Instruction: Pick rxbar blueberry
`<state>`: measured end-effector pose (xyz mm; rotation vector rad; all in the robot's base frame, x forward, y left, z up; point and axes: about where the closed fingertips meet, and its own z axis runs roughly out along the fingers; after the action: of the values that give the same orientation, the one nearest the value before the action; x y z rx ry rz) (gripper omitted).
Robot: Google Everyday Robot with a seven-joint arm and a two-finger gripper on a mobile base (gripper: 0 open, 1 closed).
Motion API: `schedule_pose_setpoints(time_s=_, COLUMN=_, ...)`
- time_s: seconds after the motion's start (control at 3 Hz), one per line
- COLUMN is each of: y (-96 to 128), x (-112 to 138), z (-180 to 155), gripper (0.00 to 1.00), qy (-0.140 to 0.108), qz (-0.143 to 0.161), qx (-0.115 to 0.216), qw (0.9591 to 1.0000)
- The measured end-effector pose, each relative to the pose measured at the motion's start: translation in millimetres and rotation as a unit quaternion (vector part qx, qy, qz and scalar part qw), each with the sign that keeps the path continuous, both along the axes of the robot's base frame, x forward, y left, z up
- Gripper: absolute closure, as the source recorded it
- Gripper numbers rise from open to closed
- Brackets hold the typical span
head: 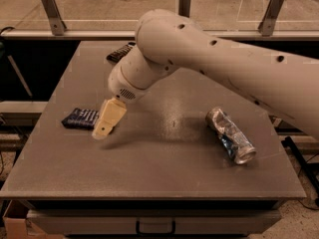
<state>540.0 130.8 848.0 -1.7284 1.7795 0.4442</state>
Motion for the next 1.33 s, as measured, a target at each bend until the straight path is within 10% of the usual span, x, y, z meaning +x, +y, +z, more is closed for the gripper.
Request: schedule_pose_setpoints(time_s=1.33, y=24, x=-7, z=-19, gripper=0.87, qy=0.021, qz=-0.022, qx=0.010, qw=0.9995)
